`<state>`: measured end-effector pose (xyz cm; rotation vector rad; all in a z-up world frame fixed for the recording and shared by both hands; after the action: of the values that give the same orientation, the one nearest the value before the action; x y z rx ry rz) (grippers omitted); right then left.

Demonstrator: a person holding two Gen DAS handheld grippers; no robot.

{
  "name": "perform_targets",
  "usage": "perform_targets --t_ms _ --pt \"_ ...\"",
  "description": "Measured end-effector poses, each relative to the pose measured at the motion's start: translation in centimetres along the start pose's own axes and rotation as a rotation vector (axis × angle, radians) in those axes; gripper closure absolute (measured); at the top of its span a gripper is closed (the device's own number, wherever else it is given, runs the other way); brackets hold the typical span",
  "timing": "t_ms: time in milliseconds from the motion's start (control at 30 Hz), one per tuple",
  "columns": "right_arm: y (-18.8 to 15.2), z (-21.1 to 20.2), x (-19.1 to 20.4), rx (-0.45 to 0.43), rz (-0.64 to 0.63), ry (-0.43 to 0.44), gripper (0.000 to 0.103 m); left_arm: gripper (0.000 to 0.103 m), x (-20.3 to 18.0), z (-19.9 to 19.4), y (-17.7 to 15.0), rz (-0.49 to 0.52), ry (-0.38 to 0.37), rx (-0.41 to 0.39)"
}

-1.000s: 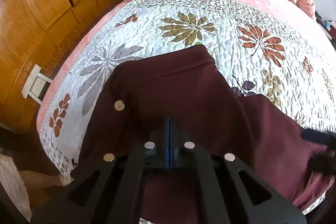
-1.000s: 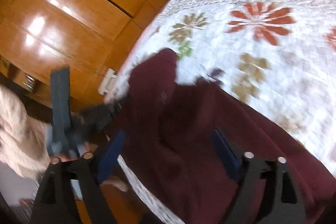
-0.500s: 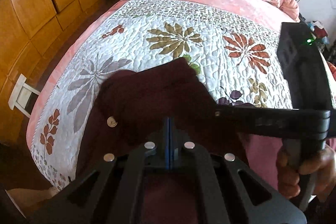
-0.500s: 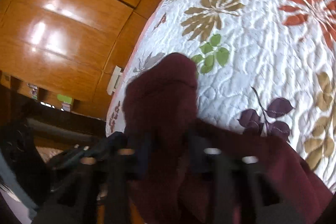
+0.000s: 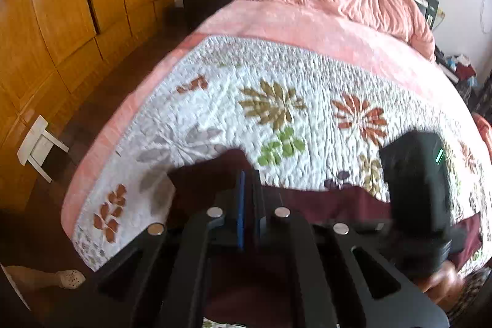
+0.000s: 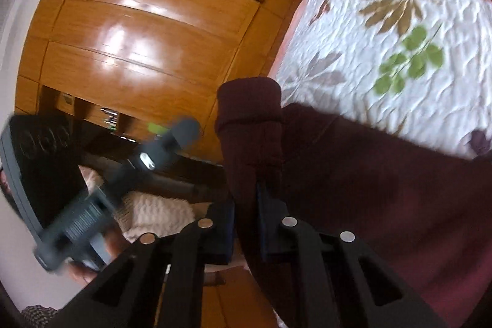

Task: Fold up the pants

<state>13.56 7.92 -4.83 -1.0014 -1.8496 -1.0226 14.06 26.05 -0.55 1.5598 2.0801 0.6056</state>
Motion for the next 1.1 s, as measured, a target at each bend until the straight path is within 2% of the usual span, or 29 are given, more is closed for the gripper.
perform_targets --t_ms 100,233,333,433,500,533,567,600,633,700,767,867,900,933,967,1000,1033,1100 --pt "-1.1 1.9 0.4 0.039 0.0 0.015 0.09 0.096 1.0 -0.4 1.3 -0.029 -0.021 0.014" --pt "-3.3 4.8 1.2 0.12 -0.036 -0.014 0.09 0.096 1.3 0.2 1.8 -0.008 -0.011 0.035" --pt "-4.6 6.1 1.0 0.156 -0.033 -0.037 0.089 0.096 1.9 1.2 1.3 -0.025 -0.012 0.066" --pt "-6.0 6.6 0.5 0.198 -0.043 -0.098 0.084 0.095 2.5 2.6 0.4 -0.037 0.006 0.1" --pt "-6.6 5.9 0.7 0.185 -0.038 -0.084 0.081 0.095 2.9 3.7 -0.4 -0.039 0.018 0.128" --pt "-6.8 5.1 0.8 0.174 -0.028 -0.064 0.06 0.094 3.0 4.1 -0.8 -0.038 0.02 0.141" --pt "-6.9 3.9 0.9 0.164 0.009 -0.015 0.049 0.094 3.2 4.7 -1.3 -0.037 0.022 0.159" --pt "-7.2 2.6 0.8 0.153 0.062 0.044 0.024 0.094 3.2 5.2 -1.9 -0.038 0.022 0.176" --pt "-7.4 1.4 0.7 0.139 0.085 0.073 0.021 0.094 3.3 5.6 -2.4 -0.042 0.021 0.187" --pt "-8.2 -2.3 1.2 0.09 0.058 0.064 0.024 0.094 3.1 6.2 -3.6 -0.052 -0.002 0.207" --pt "-9.4 -7.4 1.4 0.006 0.015 -0.006 0.028 0.092 2.1 6.3 -4.9 -0.035 -0.037 0.214" --pt "-11.7 -13.9 -0.8 -0.049 0.053 -0.155 0.029 0.09 -0.4 7.2 -7.5 0.031 -0.097 0.257" --pt "-12.6 -15.3 -1.4 -0.049 0.058 -0.212 0.029 0.09 -1.2 7.6 -8.3 0.05 -0.104 0.276" --pt "-13.9 -17.2 -2.8 -0.049 0.081 -0.307 0.028 0.09 -2.0 8.2 -9.2 0.069 -0.107 0.297" --pt "-15.0 -17.8 -4.2 -0.047 0.108 -0.35 0.028 0.089 -2.8 9.0 -10.3 0.089 -0.105 0.324" --pt "-15.5 -18.2 -5.1 -0.041 0.127 -0.377 0.035 0.088 -3.3 9.8 -11.2 0.111 -0.079 0.329" --pt "-16.4 -19.0 -6.4 -0.052 0.147 -0.377 0.048 0.088 -3.7 10.4 -11.9 0.138 -0.049 0.321" --pt "-17.2 -20.4 -7.5 -0.103 0.19 -0.309 0.05 0.088 -4.3 10.9 -12.3 0.169 -0.013 0.3"
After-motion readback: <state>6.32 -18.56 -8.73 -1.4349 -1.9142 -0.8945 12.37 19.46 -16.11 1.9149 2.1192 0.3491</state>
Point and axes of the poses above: each gripper's, at about its wrist camera, not at the fingertips, and z roughly the way its jaws point, x to its left, y to its top, the point moved 1 cm from there along z, roughly the way its jaws point, and after that the axes turned 4 degrees about -z, right-handed, at the moved point
